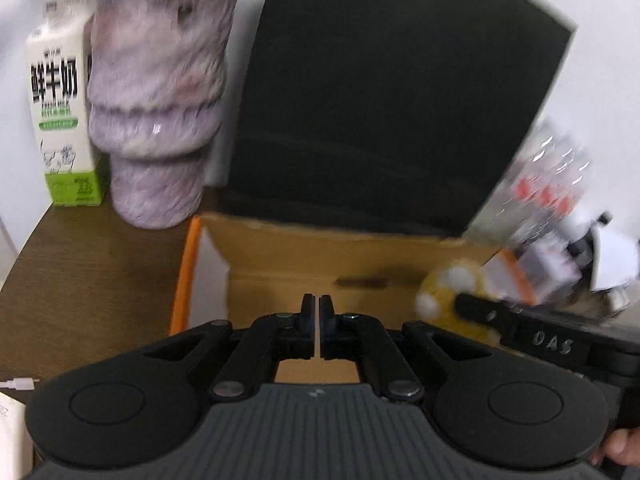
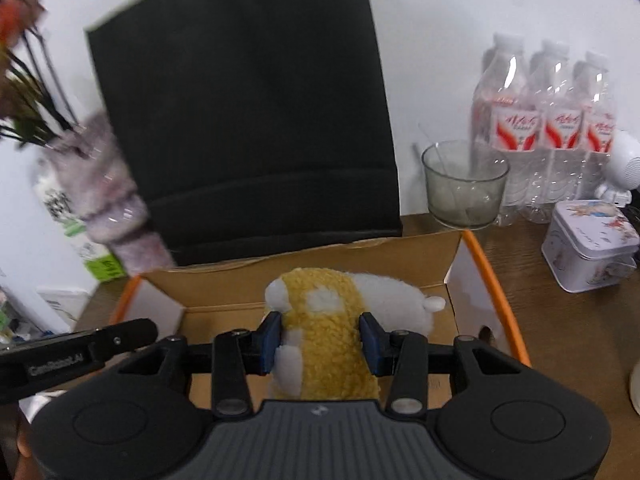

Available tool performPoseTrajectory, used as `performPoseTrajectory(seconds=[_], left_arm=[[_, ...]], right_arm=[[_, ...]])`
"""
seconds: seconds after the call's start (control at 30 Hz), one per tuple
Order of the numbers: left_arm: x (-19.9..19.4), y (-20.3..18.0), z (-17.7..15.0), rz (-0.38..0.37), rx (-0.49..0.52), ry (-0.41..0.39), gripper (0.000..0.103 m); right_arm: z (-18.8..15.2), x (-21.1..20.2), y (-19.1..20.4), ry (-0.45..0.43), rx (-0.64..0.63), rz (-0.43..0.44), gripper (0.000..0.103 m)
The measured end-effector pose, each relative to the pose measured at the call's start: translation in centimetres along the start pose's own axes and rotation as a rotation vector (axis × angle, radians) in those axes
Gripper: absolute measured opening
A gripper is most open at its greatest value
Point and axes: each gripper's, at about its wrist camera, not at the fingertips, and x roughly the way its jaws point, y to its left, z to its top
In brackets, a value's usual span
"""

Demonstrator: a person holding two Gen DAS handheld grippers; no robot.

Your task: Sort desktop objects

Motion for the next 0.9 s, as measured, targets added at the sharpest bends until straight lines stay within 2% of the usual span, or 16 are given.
performPoseTrajectory(seconds=[0.07, 0.13, 0.17, 0.23, 0.33, 0.43, 0.5, 0.6, 0.67, 0.7, 0.73, 0.77, 0.8, 0.83, 0.87, 0.9], left_arm=[[-2.0, -0.3, -1.3, -0.071, 0.028, 0.033, 0.025], [-6.2, -1.8, -3.6, -0.162, 0.167, 0.022, 0.091], [-9.4, -2.5, -5.7, -0.196, 0.243, -0.036, 0.102], [-14.7, -3.2, -10.3, -0.241, 0.387, -0.125, 0.103], [-20.0, -4.2, -17.7, -0.283, 0.543, -0.178, 0.103], [-21.8, -4.6, -23.6, -0.290, 0.538, -0.130, 0.103], [-22.3, -5.1, -26.6, -0.240, 0.533, -0.111, 0.103], [-22.1, -5.2, -29.4, -0.154, 0.442, -0.098, 0.099], [-22.1, -5.2, -30.6, -0.153, 0.405, -0.094, 0.067], [-22.2, -5.2, -31.0, -0.163, 0.390, -0.076, 0.036], [-22.0, -5.1, -30.6, -0.172, 0.364, -0.055, 0.028], [-22.3, -5.0, -30.8, -0.179, 0.329, -0.052, 0.030], [-22.4, -4.9, -30.7, -0.164, 0.308, -0.061, 0.039], [-22.6, -4.9, -31.1, -0.138, 0.300, -0.076, 0.071], [-22.9, -5.1, -31.4, -0.099, 0.297, -0.088, 0.089], [-23.4, -5.3, -31.7, -0.083, 0.304, -0.102, 0.103]], right_arm=[[-0.8, -0.2, -0.1, -0.013, -0.021, 0.019, 0.041], [-1.6, -1.9, -0.4, -0.042, -0.039, 0.074, 0.041], [-2.2, -3.3, -0.7, -0.067, -0.052, 0.097, 0.041], [-3.6, -6.6, -0.9, -0.118, -0.089, 0.129, 0.041], [-6.4, -11.8, -0.9, -0.182, -0.140, 0.157, 0.041], [-10.1, -16.7, -0.9, -0.214, -0.153, 0.193, 0.040], [-13.3, -19.5, -0.3, -0.231, -0.190, 0.194, 0.041], [-19.0, -23.0, 0.1, -0.241, -0.262, 0.173, 0.041], [-22.9, -24.6, 0.0, -0.207, -0.274, 0.162, 0.041], [-24.5, -25.0, -0.1, -0.172, -0.269, 0.152, 0.041], [-26.2, -25.2, -0.3, -0.134, -0.268, 0.140, 0.041], [-27.6, -25.4, -0.4, -0.114, -0.271, 0.126, 0.040], [-28.7, -25.6, -0.5, -0.092, -0.266, 0.111, 0.039], [-29.7, -25.9, -0.5, -0.084, -0.263, 0.099, 0.040], [-30.5, -26.4, -0.4, -0.094, -0.261, 0.090, 0.042], [-31.2, -26.9, -0.2, -0.103, -0.268, 0.083, 0.051]])
